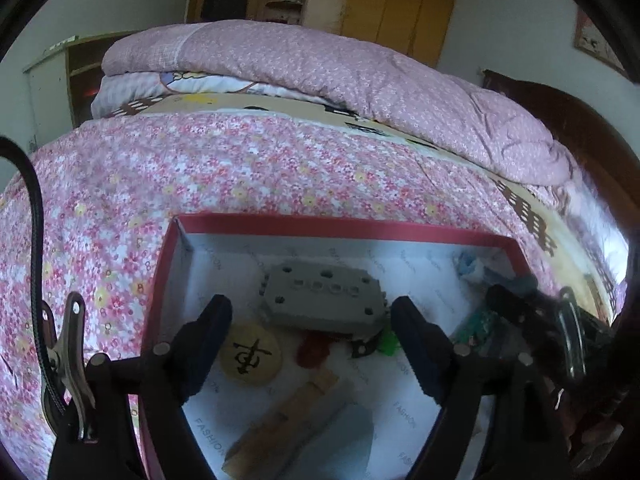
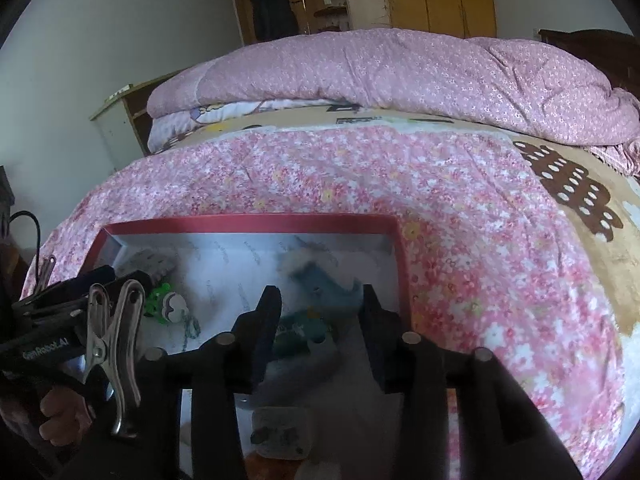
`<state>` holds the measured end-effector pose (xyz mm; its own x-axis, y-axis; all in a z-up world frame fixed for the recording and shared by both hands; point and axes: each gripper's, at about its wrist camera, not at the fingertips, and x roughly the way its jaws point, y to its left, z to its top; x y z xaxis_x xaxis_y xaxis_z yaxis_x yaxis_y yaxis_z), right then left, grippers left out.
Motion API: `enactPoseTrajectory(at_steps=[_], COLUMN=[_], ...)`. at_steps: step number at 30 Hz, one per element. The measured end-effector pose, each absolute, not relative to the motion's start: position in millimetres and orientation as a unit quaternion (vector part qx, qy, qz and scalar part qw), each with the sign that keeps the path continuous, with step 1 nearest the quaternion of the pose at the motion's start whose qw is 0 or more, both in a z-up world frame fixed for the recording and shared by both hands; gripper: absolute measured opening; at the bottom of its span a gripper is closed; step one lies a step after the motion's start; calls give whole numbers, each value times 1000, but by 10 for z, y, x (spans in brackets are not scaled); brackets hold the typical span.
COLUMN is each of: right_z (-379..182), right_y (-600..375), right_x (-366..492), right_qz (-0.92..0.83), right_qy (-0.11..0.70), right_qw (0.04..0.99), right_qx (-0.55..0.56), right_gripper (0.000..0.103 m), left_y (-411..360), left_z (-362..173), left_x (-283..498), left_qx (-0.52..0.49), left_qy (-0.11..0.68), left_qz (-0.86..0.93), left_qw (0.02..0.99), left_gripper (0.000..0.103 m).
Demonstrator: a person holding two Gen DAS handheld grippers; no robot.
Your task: Organize rigid objects
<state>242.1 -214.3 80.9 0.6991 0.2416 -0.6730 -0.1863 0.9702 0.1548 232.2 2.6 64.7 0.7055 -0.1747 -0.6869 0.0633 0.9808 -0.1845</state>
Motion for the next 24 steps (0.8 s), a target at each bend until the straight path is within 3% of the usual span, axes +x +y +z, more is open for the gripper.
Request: enactPoseTrajectory(at_steps=[7, 24], right_z=[787, 1090], right_y=[-1999, -2031], right_x=[2395, 1985], right_qz=[134, 120], right_qy=[376, 350], right_qw=[917, 929], right_qx=[10, 6], right_gripper=[64, 71], left_y=[24, -38], left_z=[646, 1011], left_x=[2310, 1831], left_qx=[-74, -49], left_qy=[378, 350], left_qz=[-64, -48], left_qw=[921, 934], left_gripper=[85, 85])
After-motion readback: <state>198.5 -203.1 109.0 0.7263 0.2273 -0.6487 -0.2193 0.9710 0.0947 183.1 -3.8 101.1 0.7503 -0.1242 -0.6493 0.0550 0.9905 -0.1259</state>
